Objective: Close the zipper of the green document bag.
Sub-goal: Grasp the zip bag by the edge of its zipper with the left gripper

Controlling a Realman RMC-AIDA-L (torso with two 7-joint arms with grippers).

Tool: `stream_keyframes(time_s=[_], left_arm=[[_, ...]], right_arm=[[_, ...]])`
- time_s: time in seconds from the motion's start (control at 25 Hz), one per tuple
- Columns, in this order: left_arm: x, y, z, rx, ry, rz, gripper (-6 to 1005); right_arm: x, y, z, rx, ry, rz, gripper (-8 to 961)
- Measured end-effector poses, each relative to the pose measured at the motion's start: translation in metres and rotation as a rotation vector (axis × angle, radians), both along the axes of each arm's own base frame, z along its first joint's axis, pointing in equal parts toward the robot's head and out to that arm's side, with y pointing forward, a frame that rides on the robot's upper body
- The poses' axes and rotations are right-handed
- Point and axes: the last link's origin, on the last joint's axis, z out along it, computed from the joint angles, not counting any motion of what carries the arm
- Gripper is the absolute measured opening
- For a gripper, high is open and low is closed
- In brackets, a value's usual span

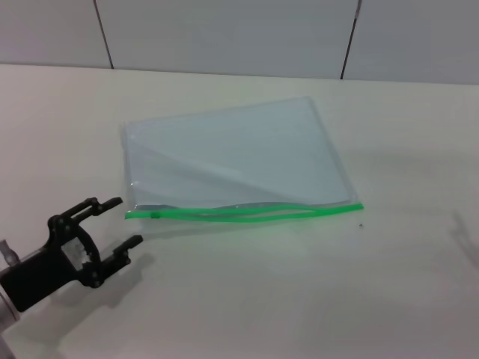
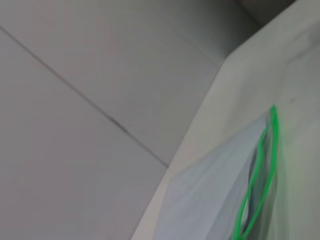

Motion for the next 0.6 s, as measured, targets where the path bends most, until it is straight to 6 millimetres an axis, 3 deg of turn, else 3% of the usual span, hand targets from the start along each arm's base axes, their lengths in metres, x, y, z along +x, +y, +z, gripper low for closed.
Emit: stream_keyframes(time_s=[0.2,0.6], left_arm=[[-0.005,0.007,0.001,0.019,0.031,0.036,647],[0.006,0.035,-0.003,0.000,0.080,0.002,645]], right_arm=[[0.000,0.000,0.000,-0.002,-0.001,0.001,887],[-0.001,0.000,0.000,-0.002,0.000,0.005,887]])
